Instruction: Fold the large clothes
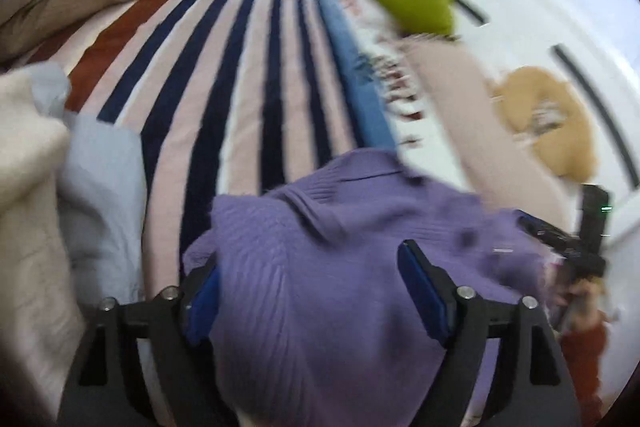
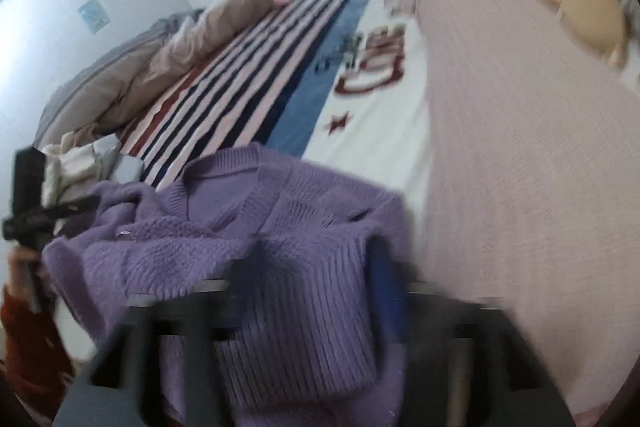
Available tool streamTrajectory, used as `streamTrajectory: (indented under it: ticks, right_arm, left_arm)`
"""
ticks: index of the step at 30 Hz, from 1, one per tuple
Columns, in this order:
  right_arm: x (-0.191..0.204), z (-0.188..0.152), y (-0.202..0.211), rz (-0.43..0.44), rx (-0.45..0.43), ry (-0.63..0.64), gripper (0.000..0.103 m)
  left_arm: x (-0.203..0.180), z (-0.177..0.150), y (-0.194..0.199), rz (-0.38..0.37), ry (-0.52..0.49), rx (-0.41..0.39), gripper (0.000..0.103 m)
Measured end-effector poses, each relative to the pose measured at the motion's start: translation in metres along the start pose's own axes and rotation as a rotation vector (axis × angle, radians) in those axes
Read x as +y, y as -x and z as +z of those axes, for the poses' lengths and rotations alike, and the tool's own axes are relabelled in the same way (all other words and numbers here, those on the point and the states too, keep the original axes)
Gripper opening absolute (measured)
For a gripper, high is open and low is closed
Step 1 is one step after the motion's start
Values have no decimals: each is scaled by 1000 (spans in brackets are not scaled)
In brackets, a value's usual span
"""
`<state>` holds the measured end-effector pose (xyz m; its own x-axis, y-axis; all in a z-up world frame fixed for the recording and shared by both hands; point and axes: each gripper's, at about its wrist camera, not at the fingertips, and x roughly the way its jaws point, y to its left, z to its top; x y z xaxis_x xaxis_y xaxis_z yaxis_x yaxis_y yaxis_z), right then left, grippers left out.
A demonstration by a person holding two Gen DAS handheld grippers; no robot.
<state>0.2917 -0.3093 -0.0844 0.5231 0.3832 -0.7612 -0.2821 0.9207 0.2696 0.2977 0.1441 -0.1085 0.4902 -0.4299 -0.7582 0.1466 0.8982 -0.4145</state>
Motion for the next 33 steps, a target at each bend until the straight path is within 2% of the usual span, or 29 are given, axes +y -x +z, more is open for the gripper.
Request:
streamTrajectory:
  ticks: [4, 6, 7, 8, 9, 11, 12, 13, 15, 16, 17, 21, 23, 26, 28, 30, 32, 33]
  right_arm:
    - [12, -7, 52, 44, -61, 62, 73]
    - [29, -19, 74, 81, -69, 146, 72]
    - [41, -28, 83, 99, -62, 206, 67]
    - [51, -36, 85, 109, -54, 246, 62]
    - [59, -44, 86, 112, -38, 276, 44]
    - [73, -60, 78, 94, 16, 312, 16]
    - [77, -68, 69, 91, 47, 324, 14]
    - [80, -76, 61, 96, 71, 330, 14]
    - [78, -85, 47, 94, 94, 320, 14]
    - [76, -86, 39, 90, 104, 308, 14]
    - [73, -87, 30, 87, 109, 292, 14]
    - [61, -77, 11, 84, 73, 223, 14]
    - [57, -69, 5, 76, 51, 190, 14]
    - [54, -58, -3, 65, 40, 166, 14]
    - [51, -46, -8, 53, 33, 155, 14]
    - [48, -34, -13, 49, 34, 149, 14]
    - [44, -20, -19, 41, 37, 145, 14]
    - [42, -14, -23, 35, 39, 144, 14]
  left_arm:
    - [-25, -20, 44, 0, -127, -27, 83]
    - [-39, -40, 60, -14, -193, -25, 83]
    - [-43, -49, 66, -19, -213, -27, 83]
    - [-46, -60, 69, -20, -233, -26, 83]
    - [-47, -72, 70, -14, -252, -13, 83]
    - [-49, -90, 67, -13, -264, 18, 77]
    - [-48, -104, 62, -24, -268, 45, 74]
    - [-47, -111, 58, -33, -268, 62, 67]
    - [-46, -125, 43, -38, -264, 98, 44]
    - [-46, -130, 33, -31, -258, 116, 25]
    - [-46, -133, 21, -28, -247, 129, 20]
    - [-51, -134, -13, -22, -251, 139, 20]
    - [-51, -126, -19, -5, -239, 119, 20]
    - [-53, -111, -14, -31, -209, 61, 20]
    - [-59, -96, -1, -62, -221, -5, 21]
    - [-63, -78, 13, -57, -247, -73, 27]
    - [-64, -60, 16, -39, -250, -92, 39]
    - [-62, -46, 11, -19, -242, -80, 41]
